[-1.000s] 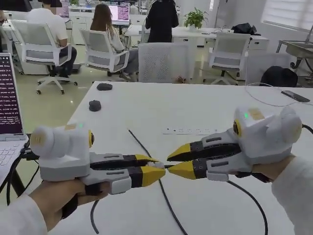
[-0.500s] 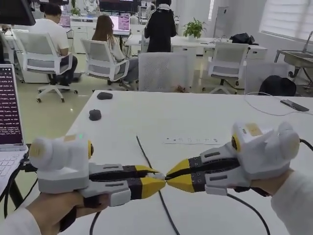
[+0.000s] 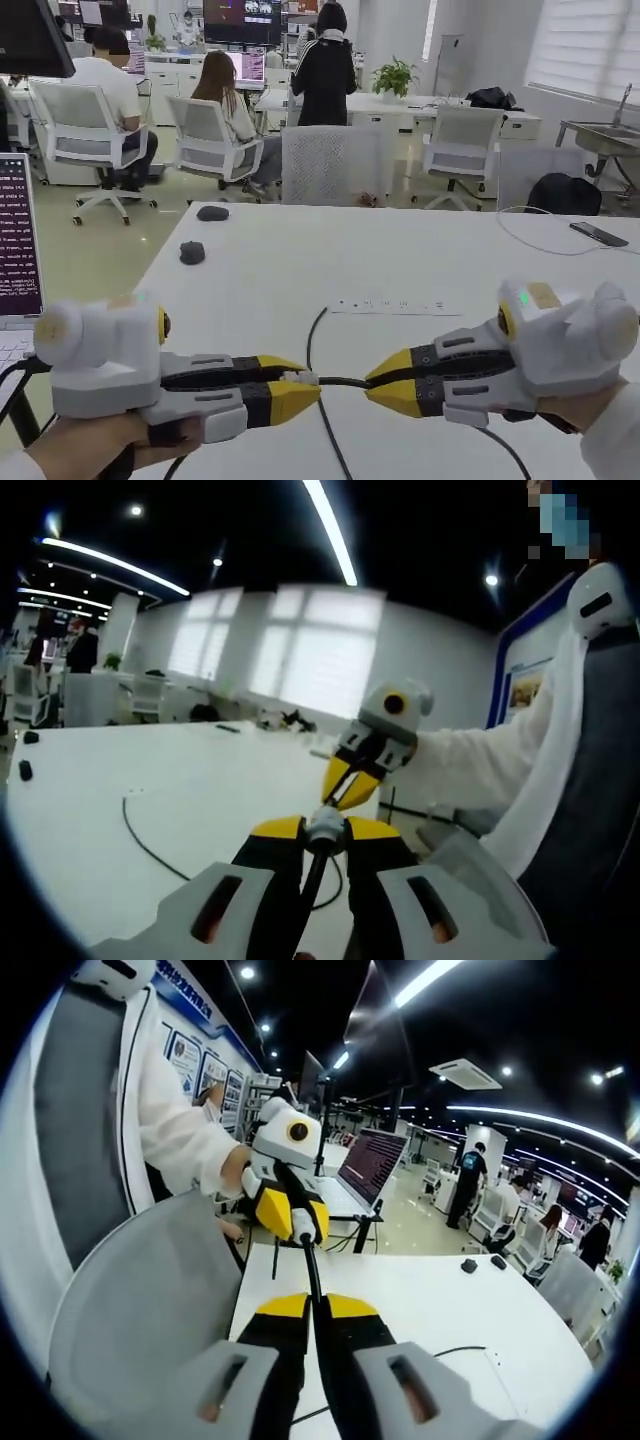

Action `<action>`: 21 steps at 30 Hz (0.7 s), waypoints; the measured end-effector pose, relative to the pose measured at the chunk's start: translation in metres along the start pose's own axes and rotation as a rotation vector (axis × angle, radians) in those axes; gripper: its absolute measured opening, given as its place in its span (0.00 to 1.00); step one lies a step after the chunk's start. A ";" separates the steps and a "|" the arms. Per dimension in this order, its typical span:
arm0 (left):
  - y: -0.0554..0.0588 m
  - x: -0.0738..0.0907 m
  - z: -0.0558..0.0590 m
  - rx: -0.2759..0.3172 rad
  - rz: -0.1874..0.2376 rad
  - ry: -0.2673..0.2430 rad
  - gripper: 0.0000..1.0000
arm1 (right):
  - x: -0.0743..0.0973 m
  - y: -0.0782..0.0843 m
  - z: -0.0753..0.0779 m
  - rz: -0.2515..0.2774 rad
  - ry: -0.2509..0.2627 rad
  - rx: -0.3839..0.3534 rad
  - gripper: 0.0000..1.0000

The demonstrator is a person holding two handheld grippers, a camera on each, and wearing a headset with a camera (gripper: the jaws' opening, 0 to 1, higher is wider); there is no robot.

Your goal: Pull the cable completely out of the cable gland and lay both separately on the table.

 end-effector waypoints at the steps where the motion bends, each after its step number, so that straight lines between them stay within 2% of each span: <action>1: -0.001 0.001 0.000 0.000 0.002 -0.001 0.16 | 0.002 0.001 0.000 0.000 0.007 -0.004 0.03; 12: -0.009 0.011 -0.003 -0.004 0.020 -0.030 0.16 | 0.021 0.016 0.004 -0.009 0.057 -0.036 0.03; 16: -0.010 0.013 -0.005 -0.009 0.022 -0.035 0.16 | 0.022 0.017 0.003 -0.005 0.070 -0.044 0.03; 21: -0.009 0.011 -0.001 -0.013 0.015 -0.029 0.16 | 0.022 0.020 0.003 -0.007 0.082 -0.056 0.04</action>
Point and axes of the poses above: the centre of the closed fingertips' face, and the gripper's own axes: x roughly backward along the fingers, z roughly to its right, y roughly out of its underside, the point moved 8 cm from there along x, roughly backward along the fingers, and after that the axes turned 10 degrees about z, right-handed, at the moved point
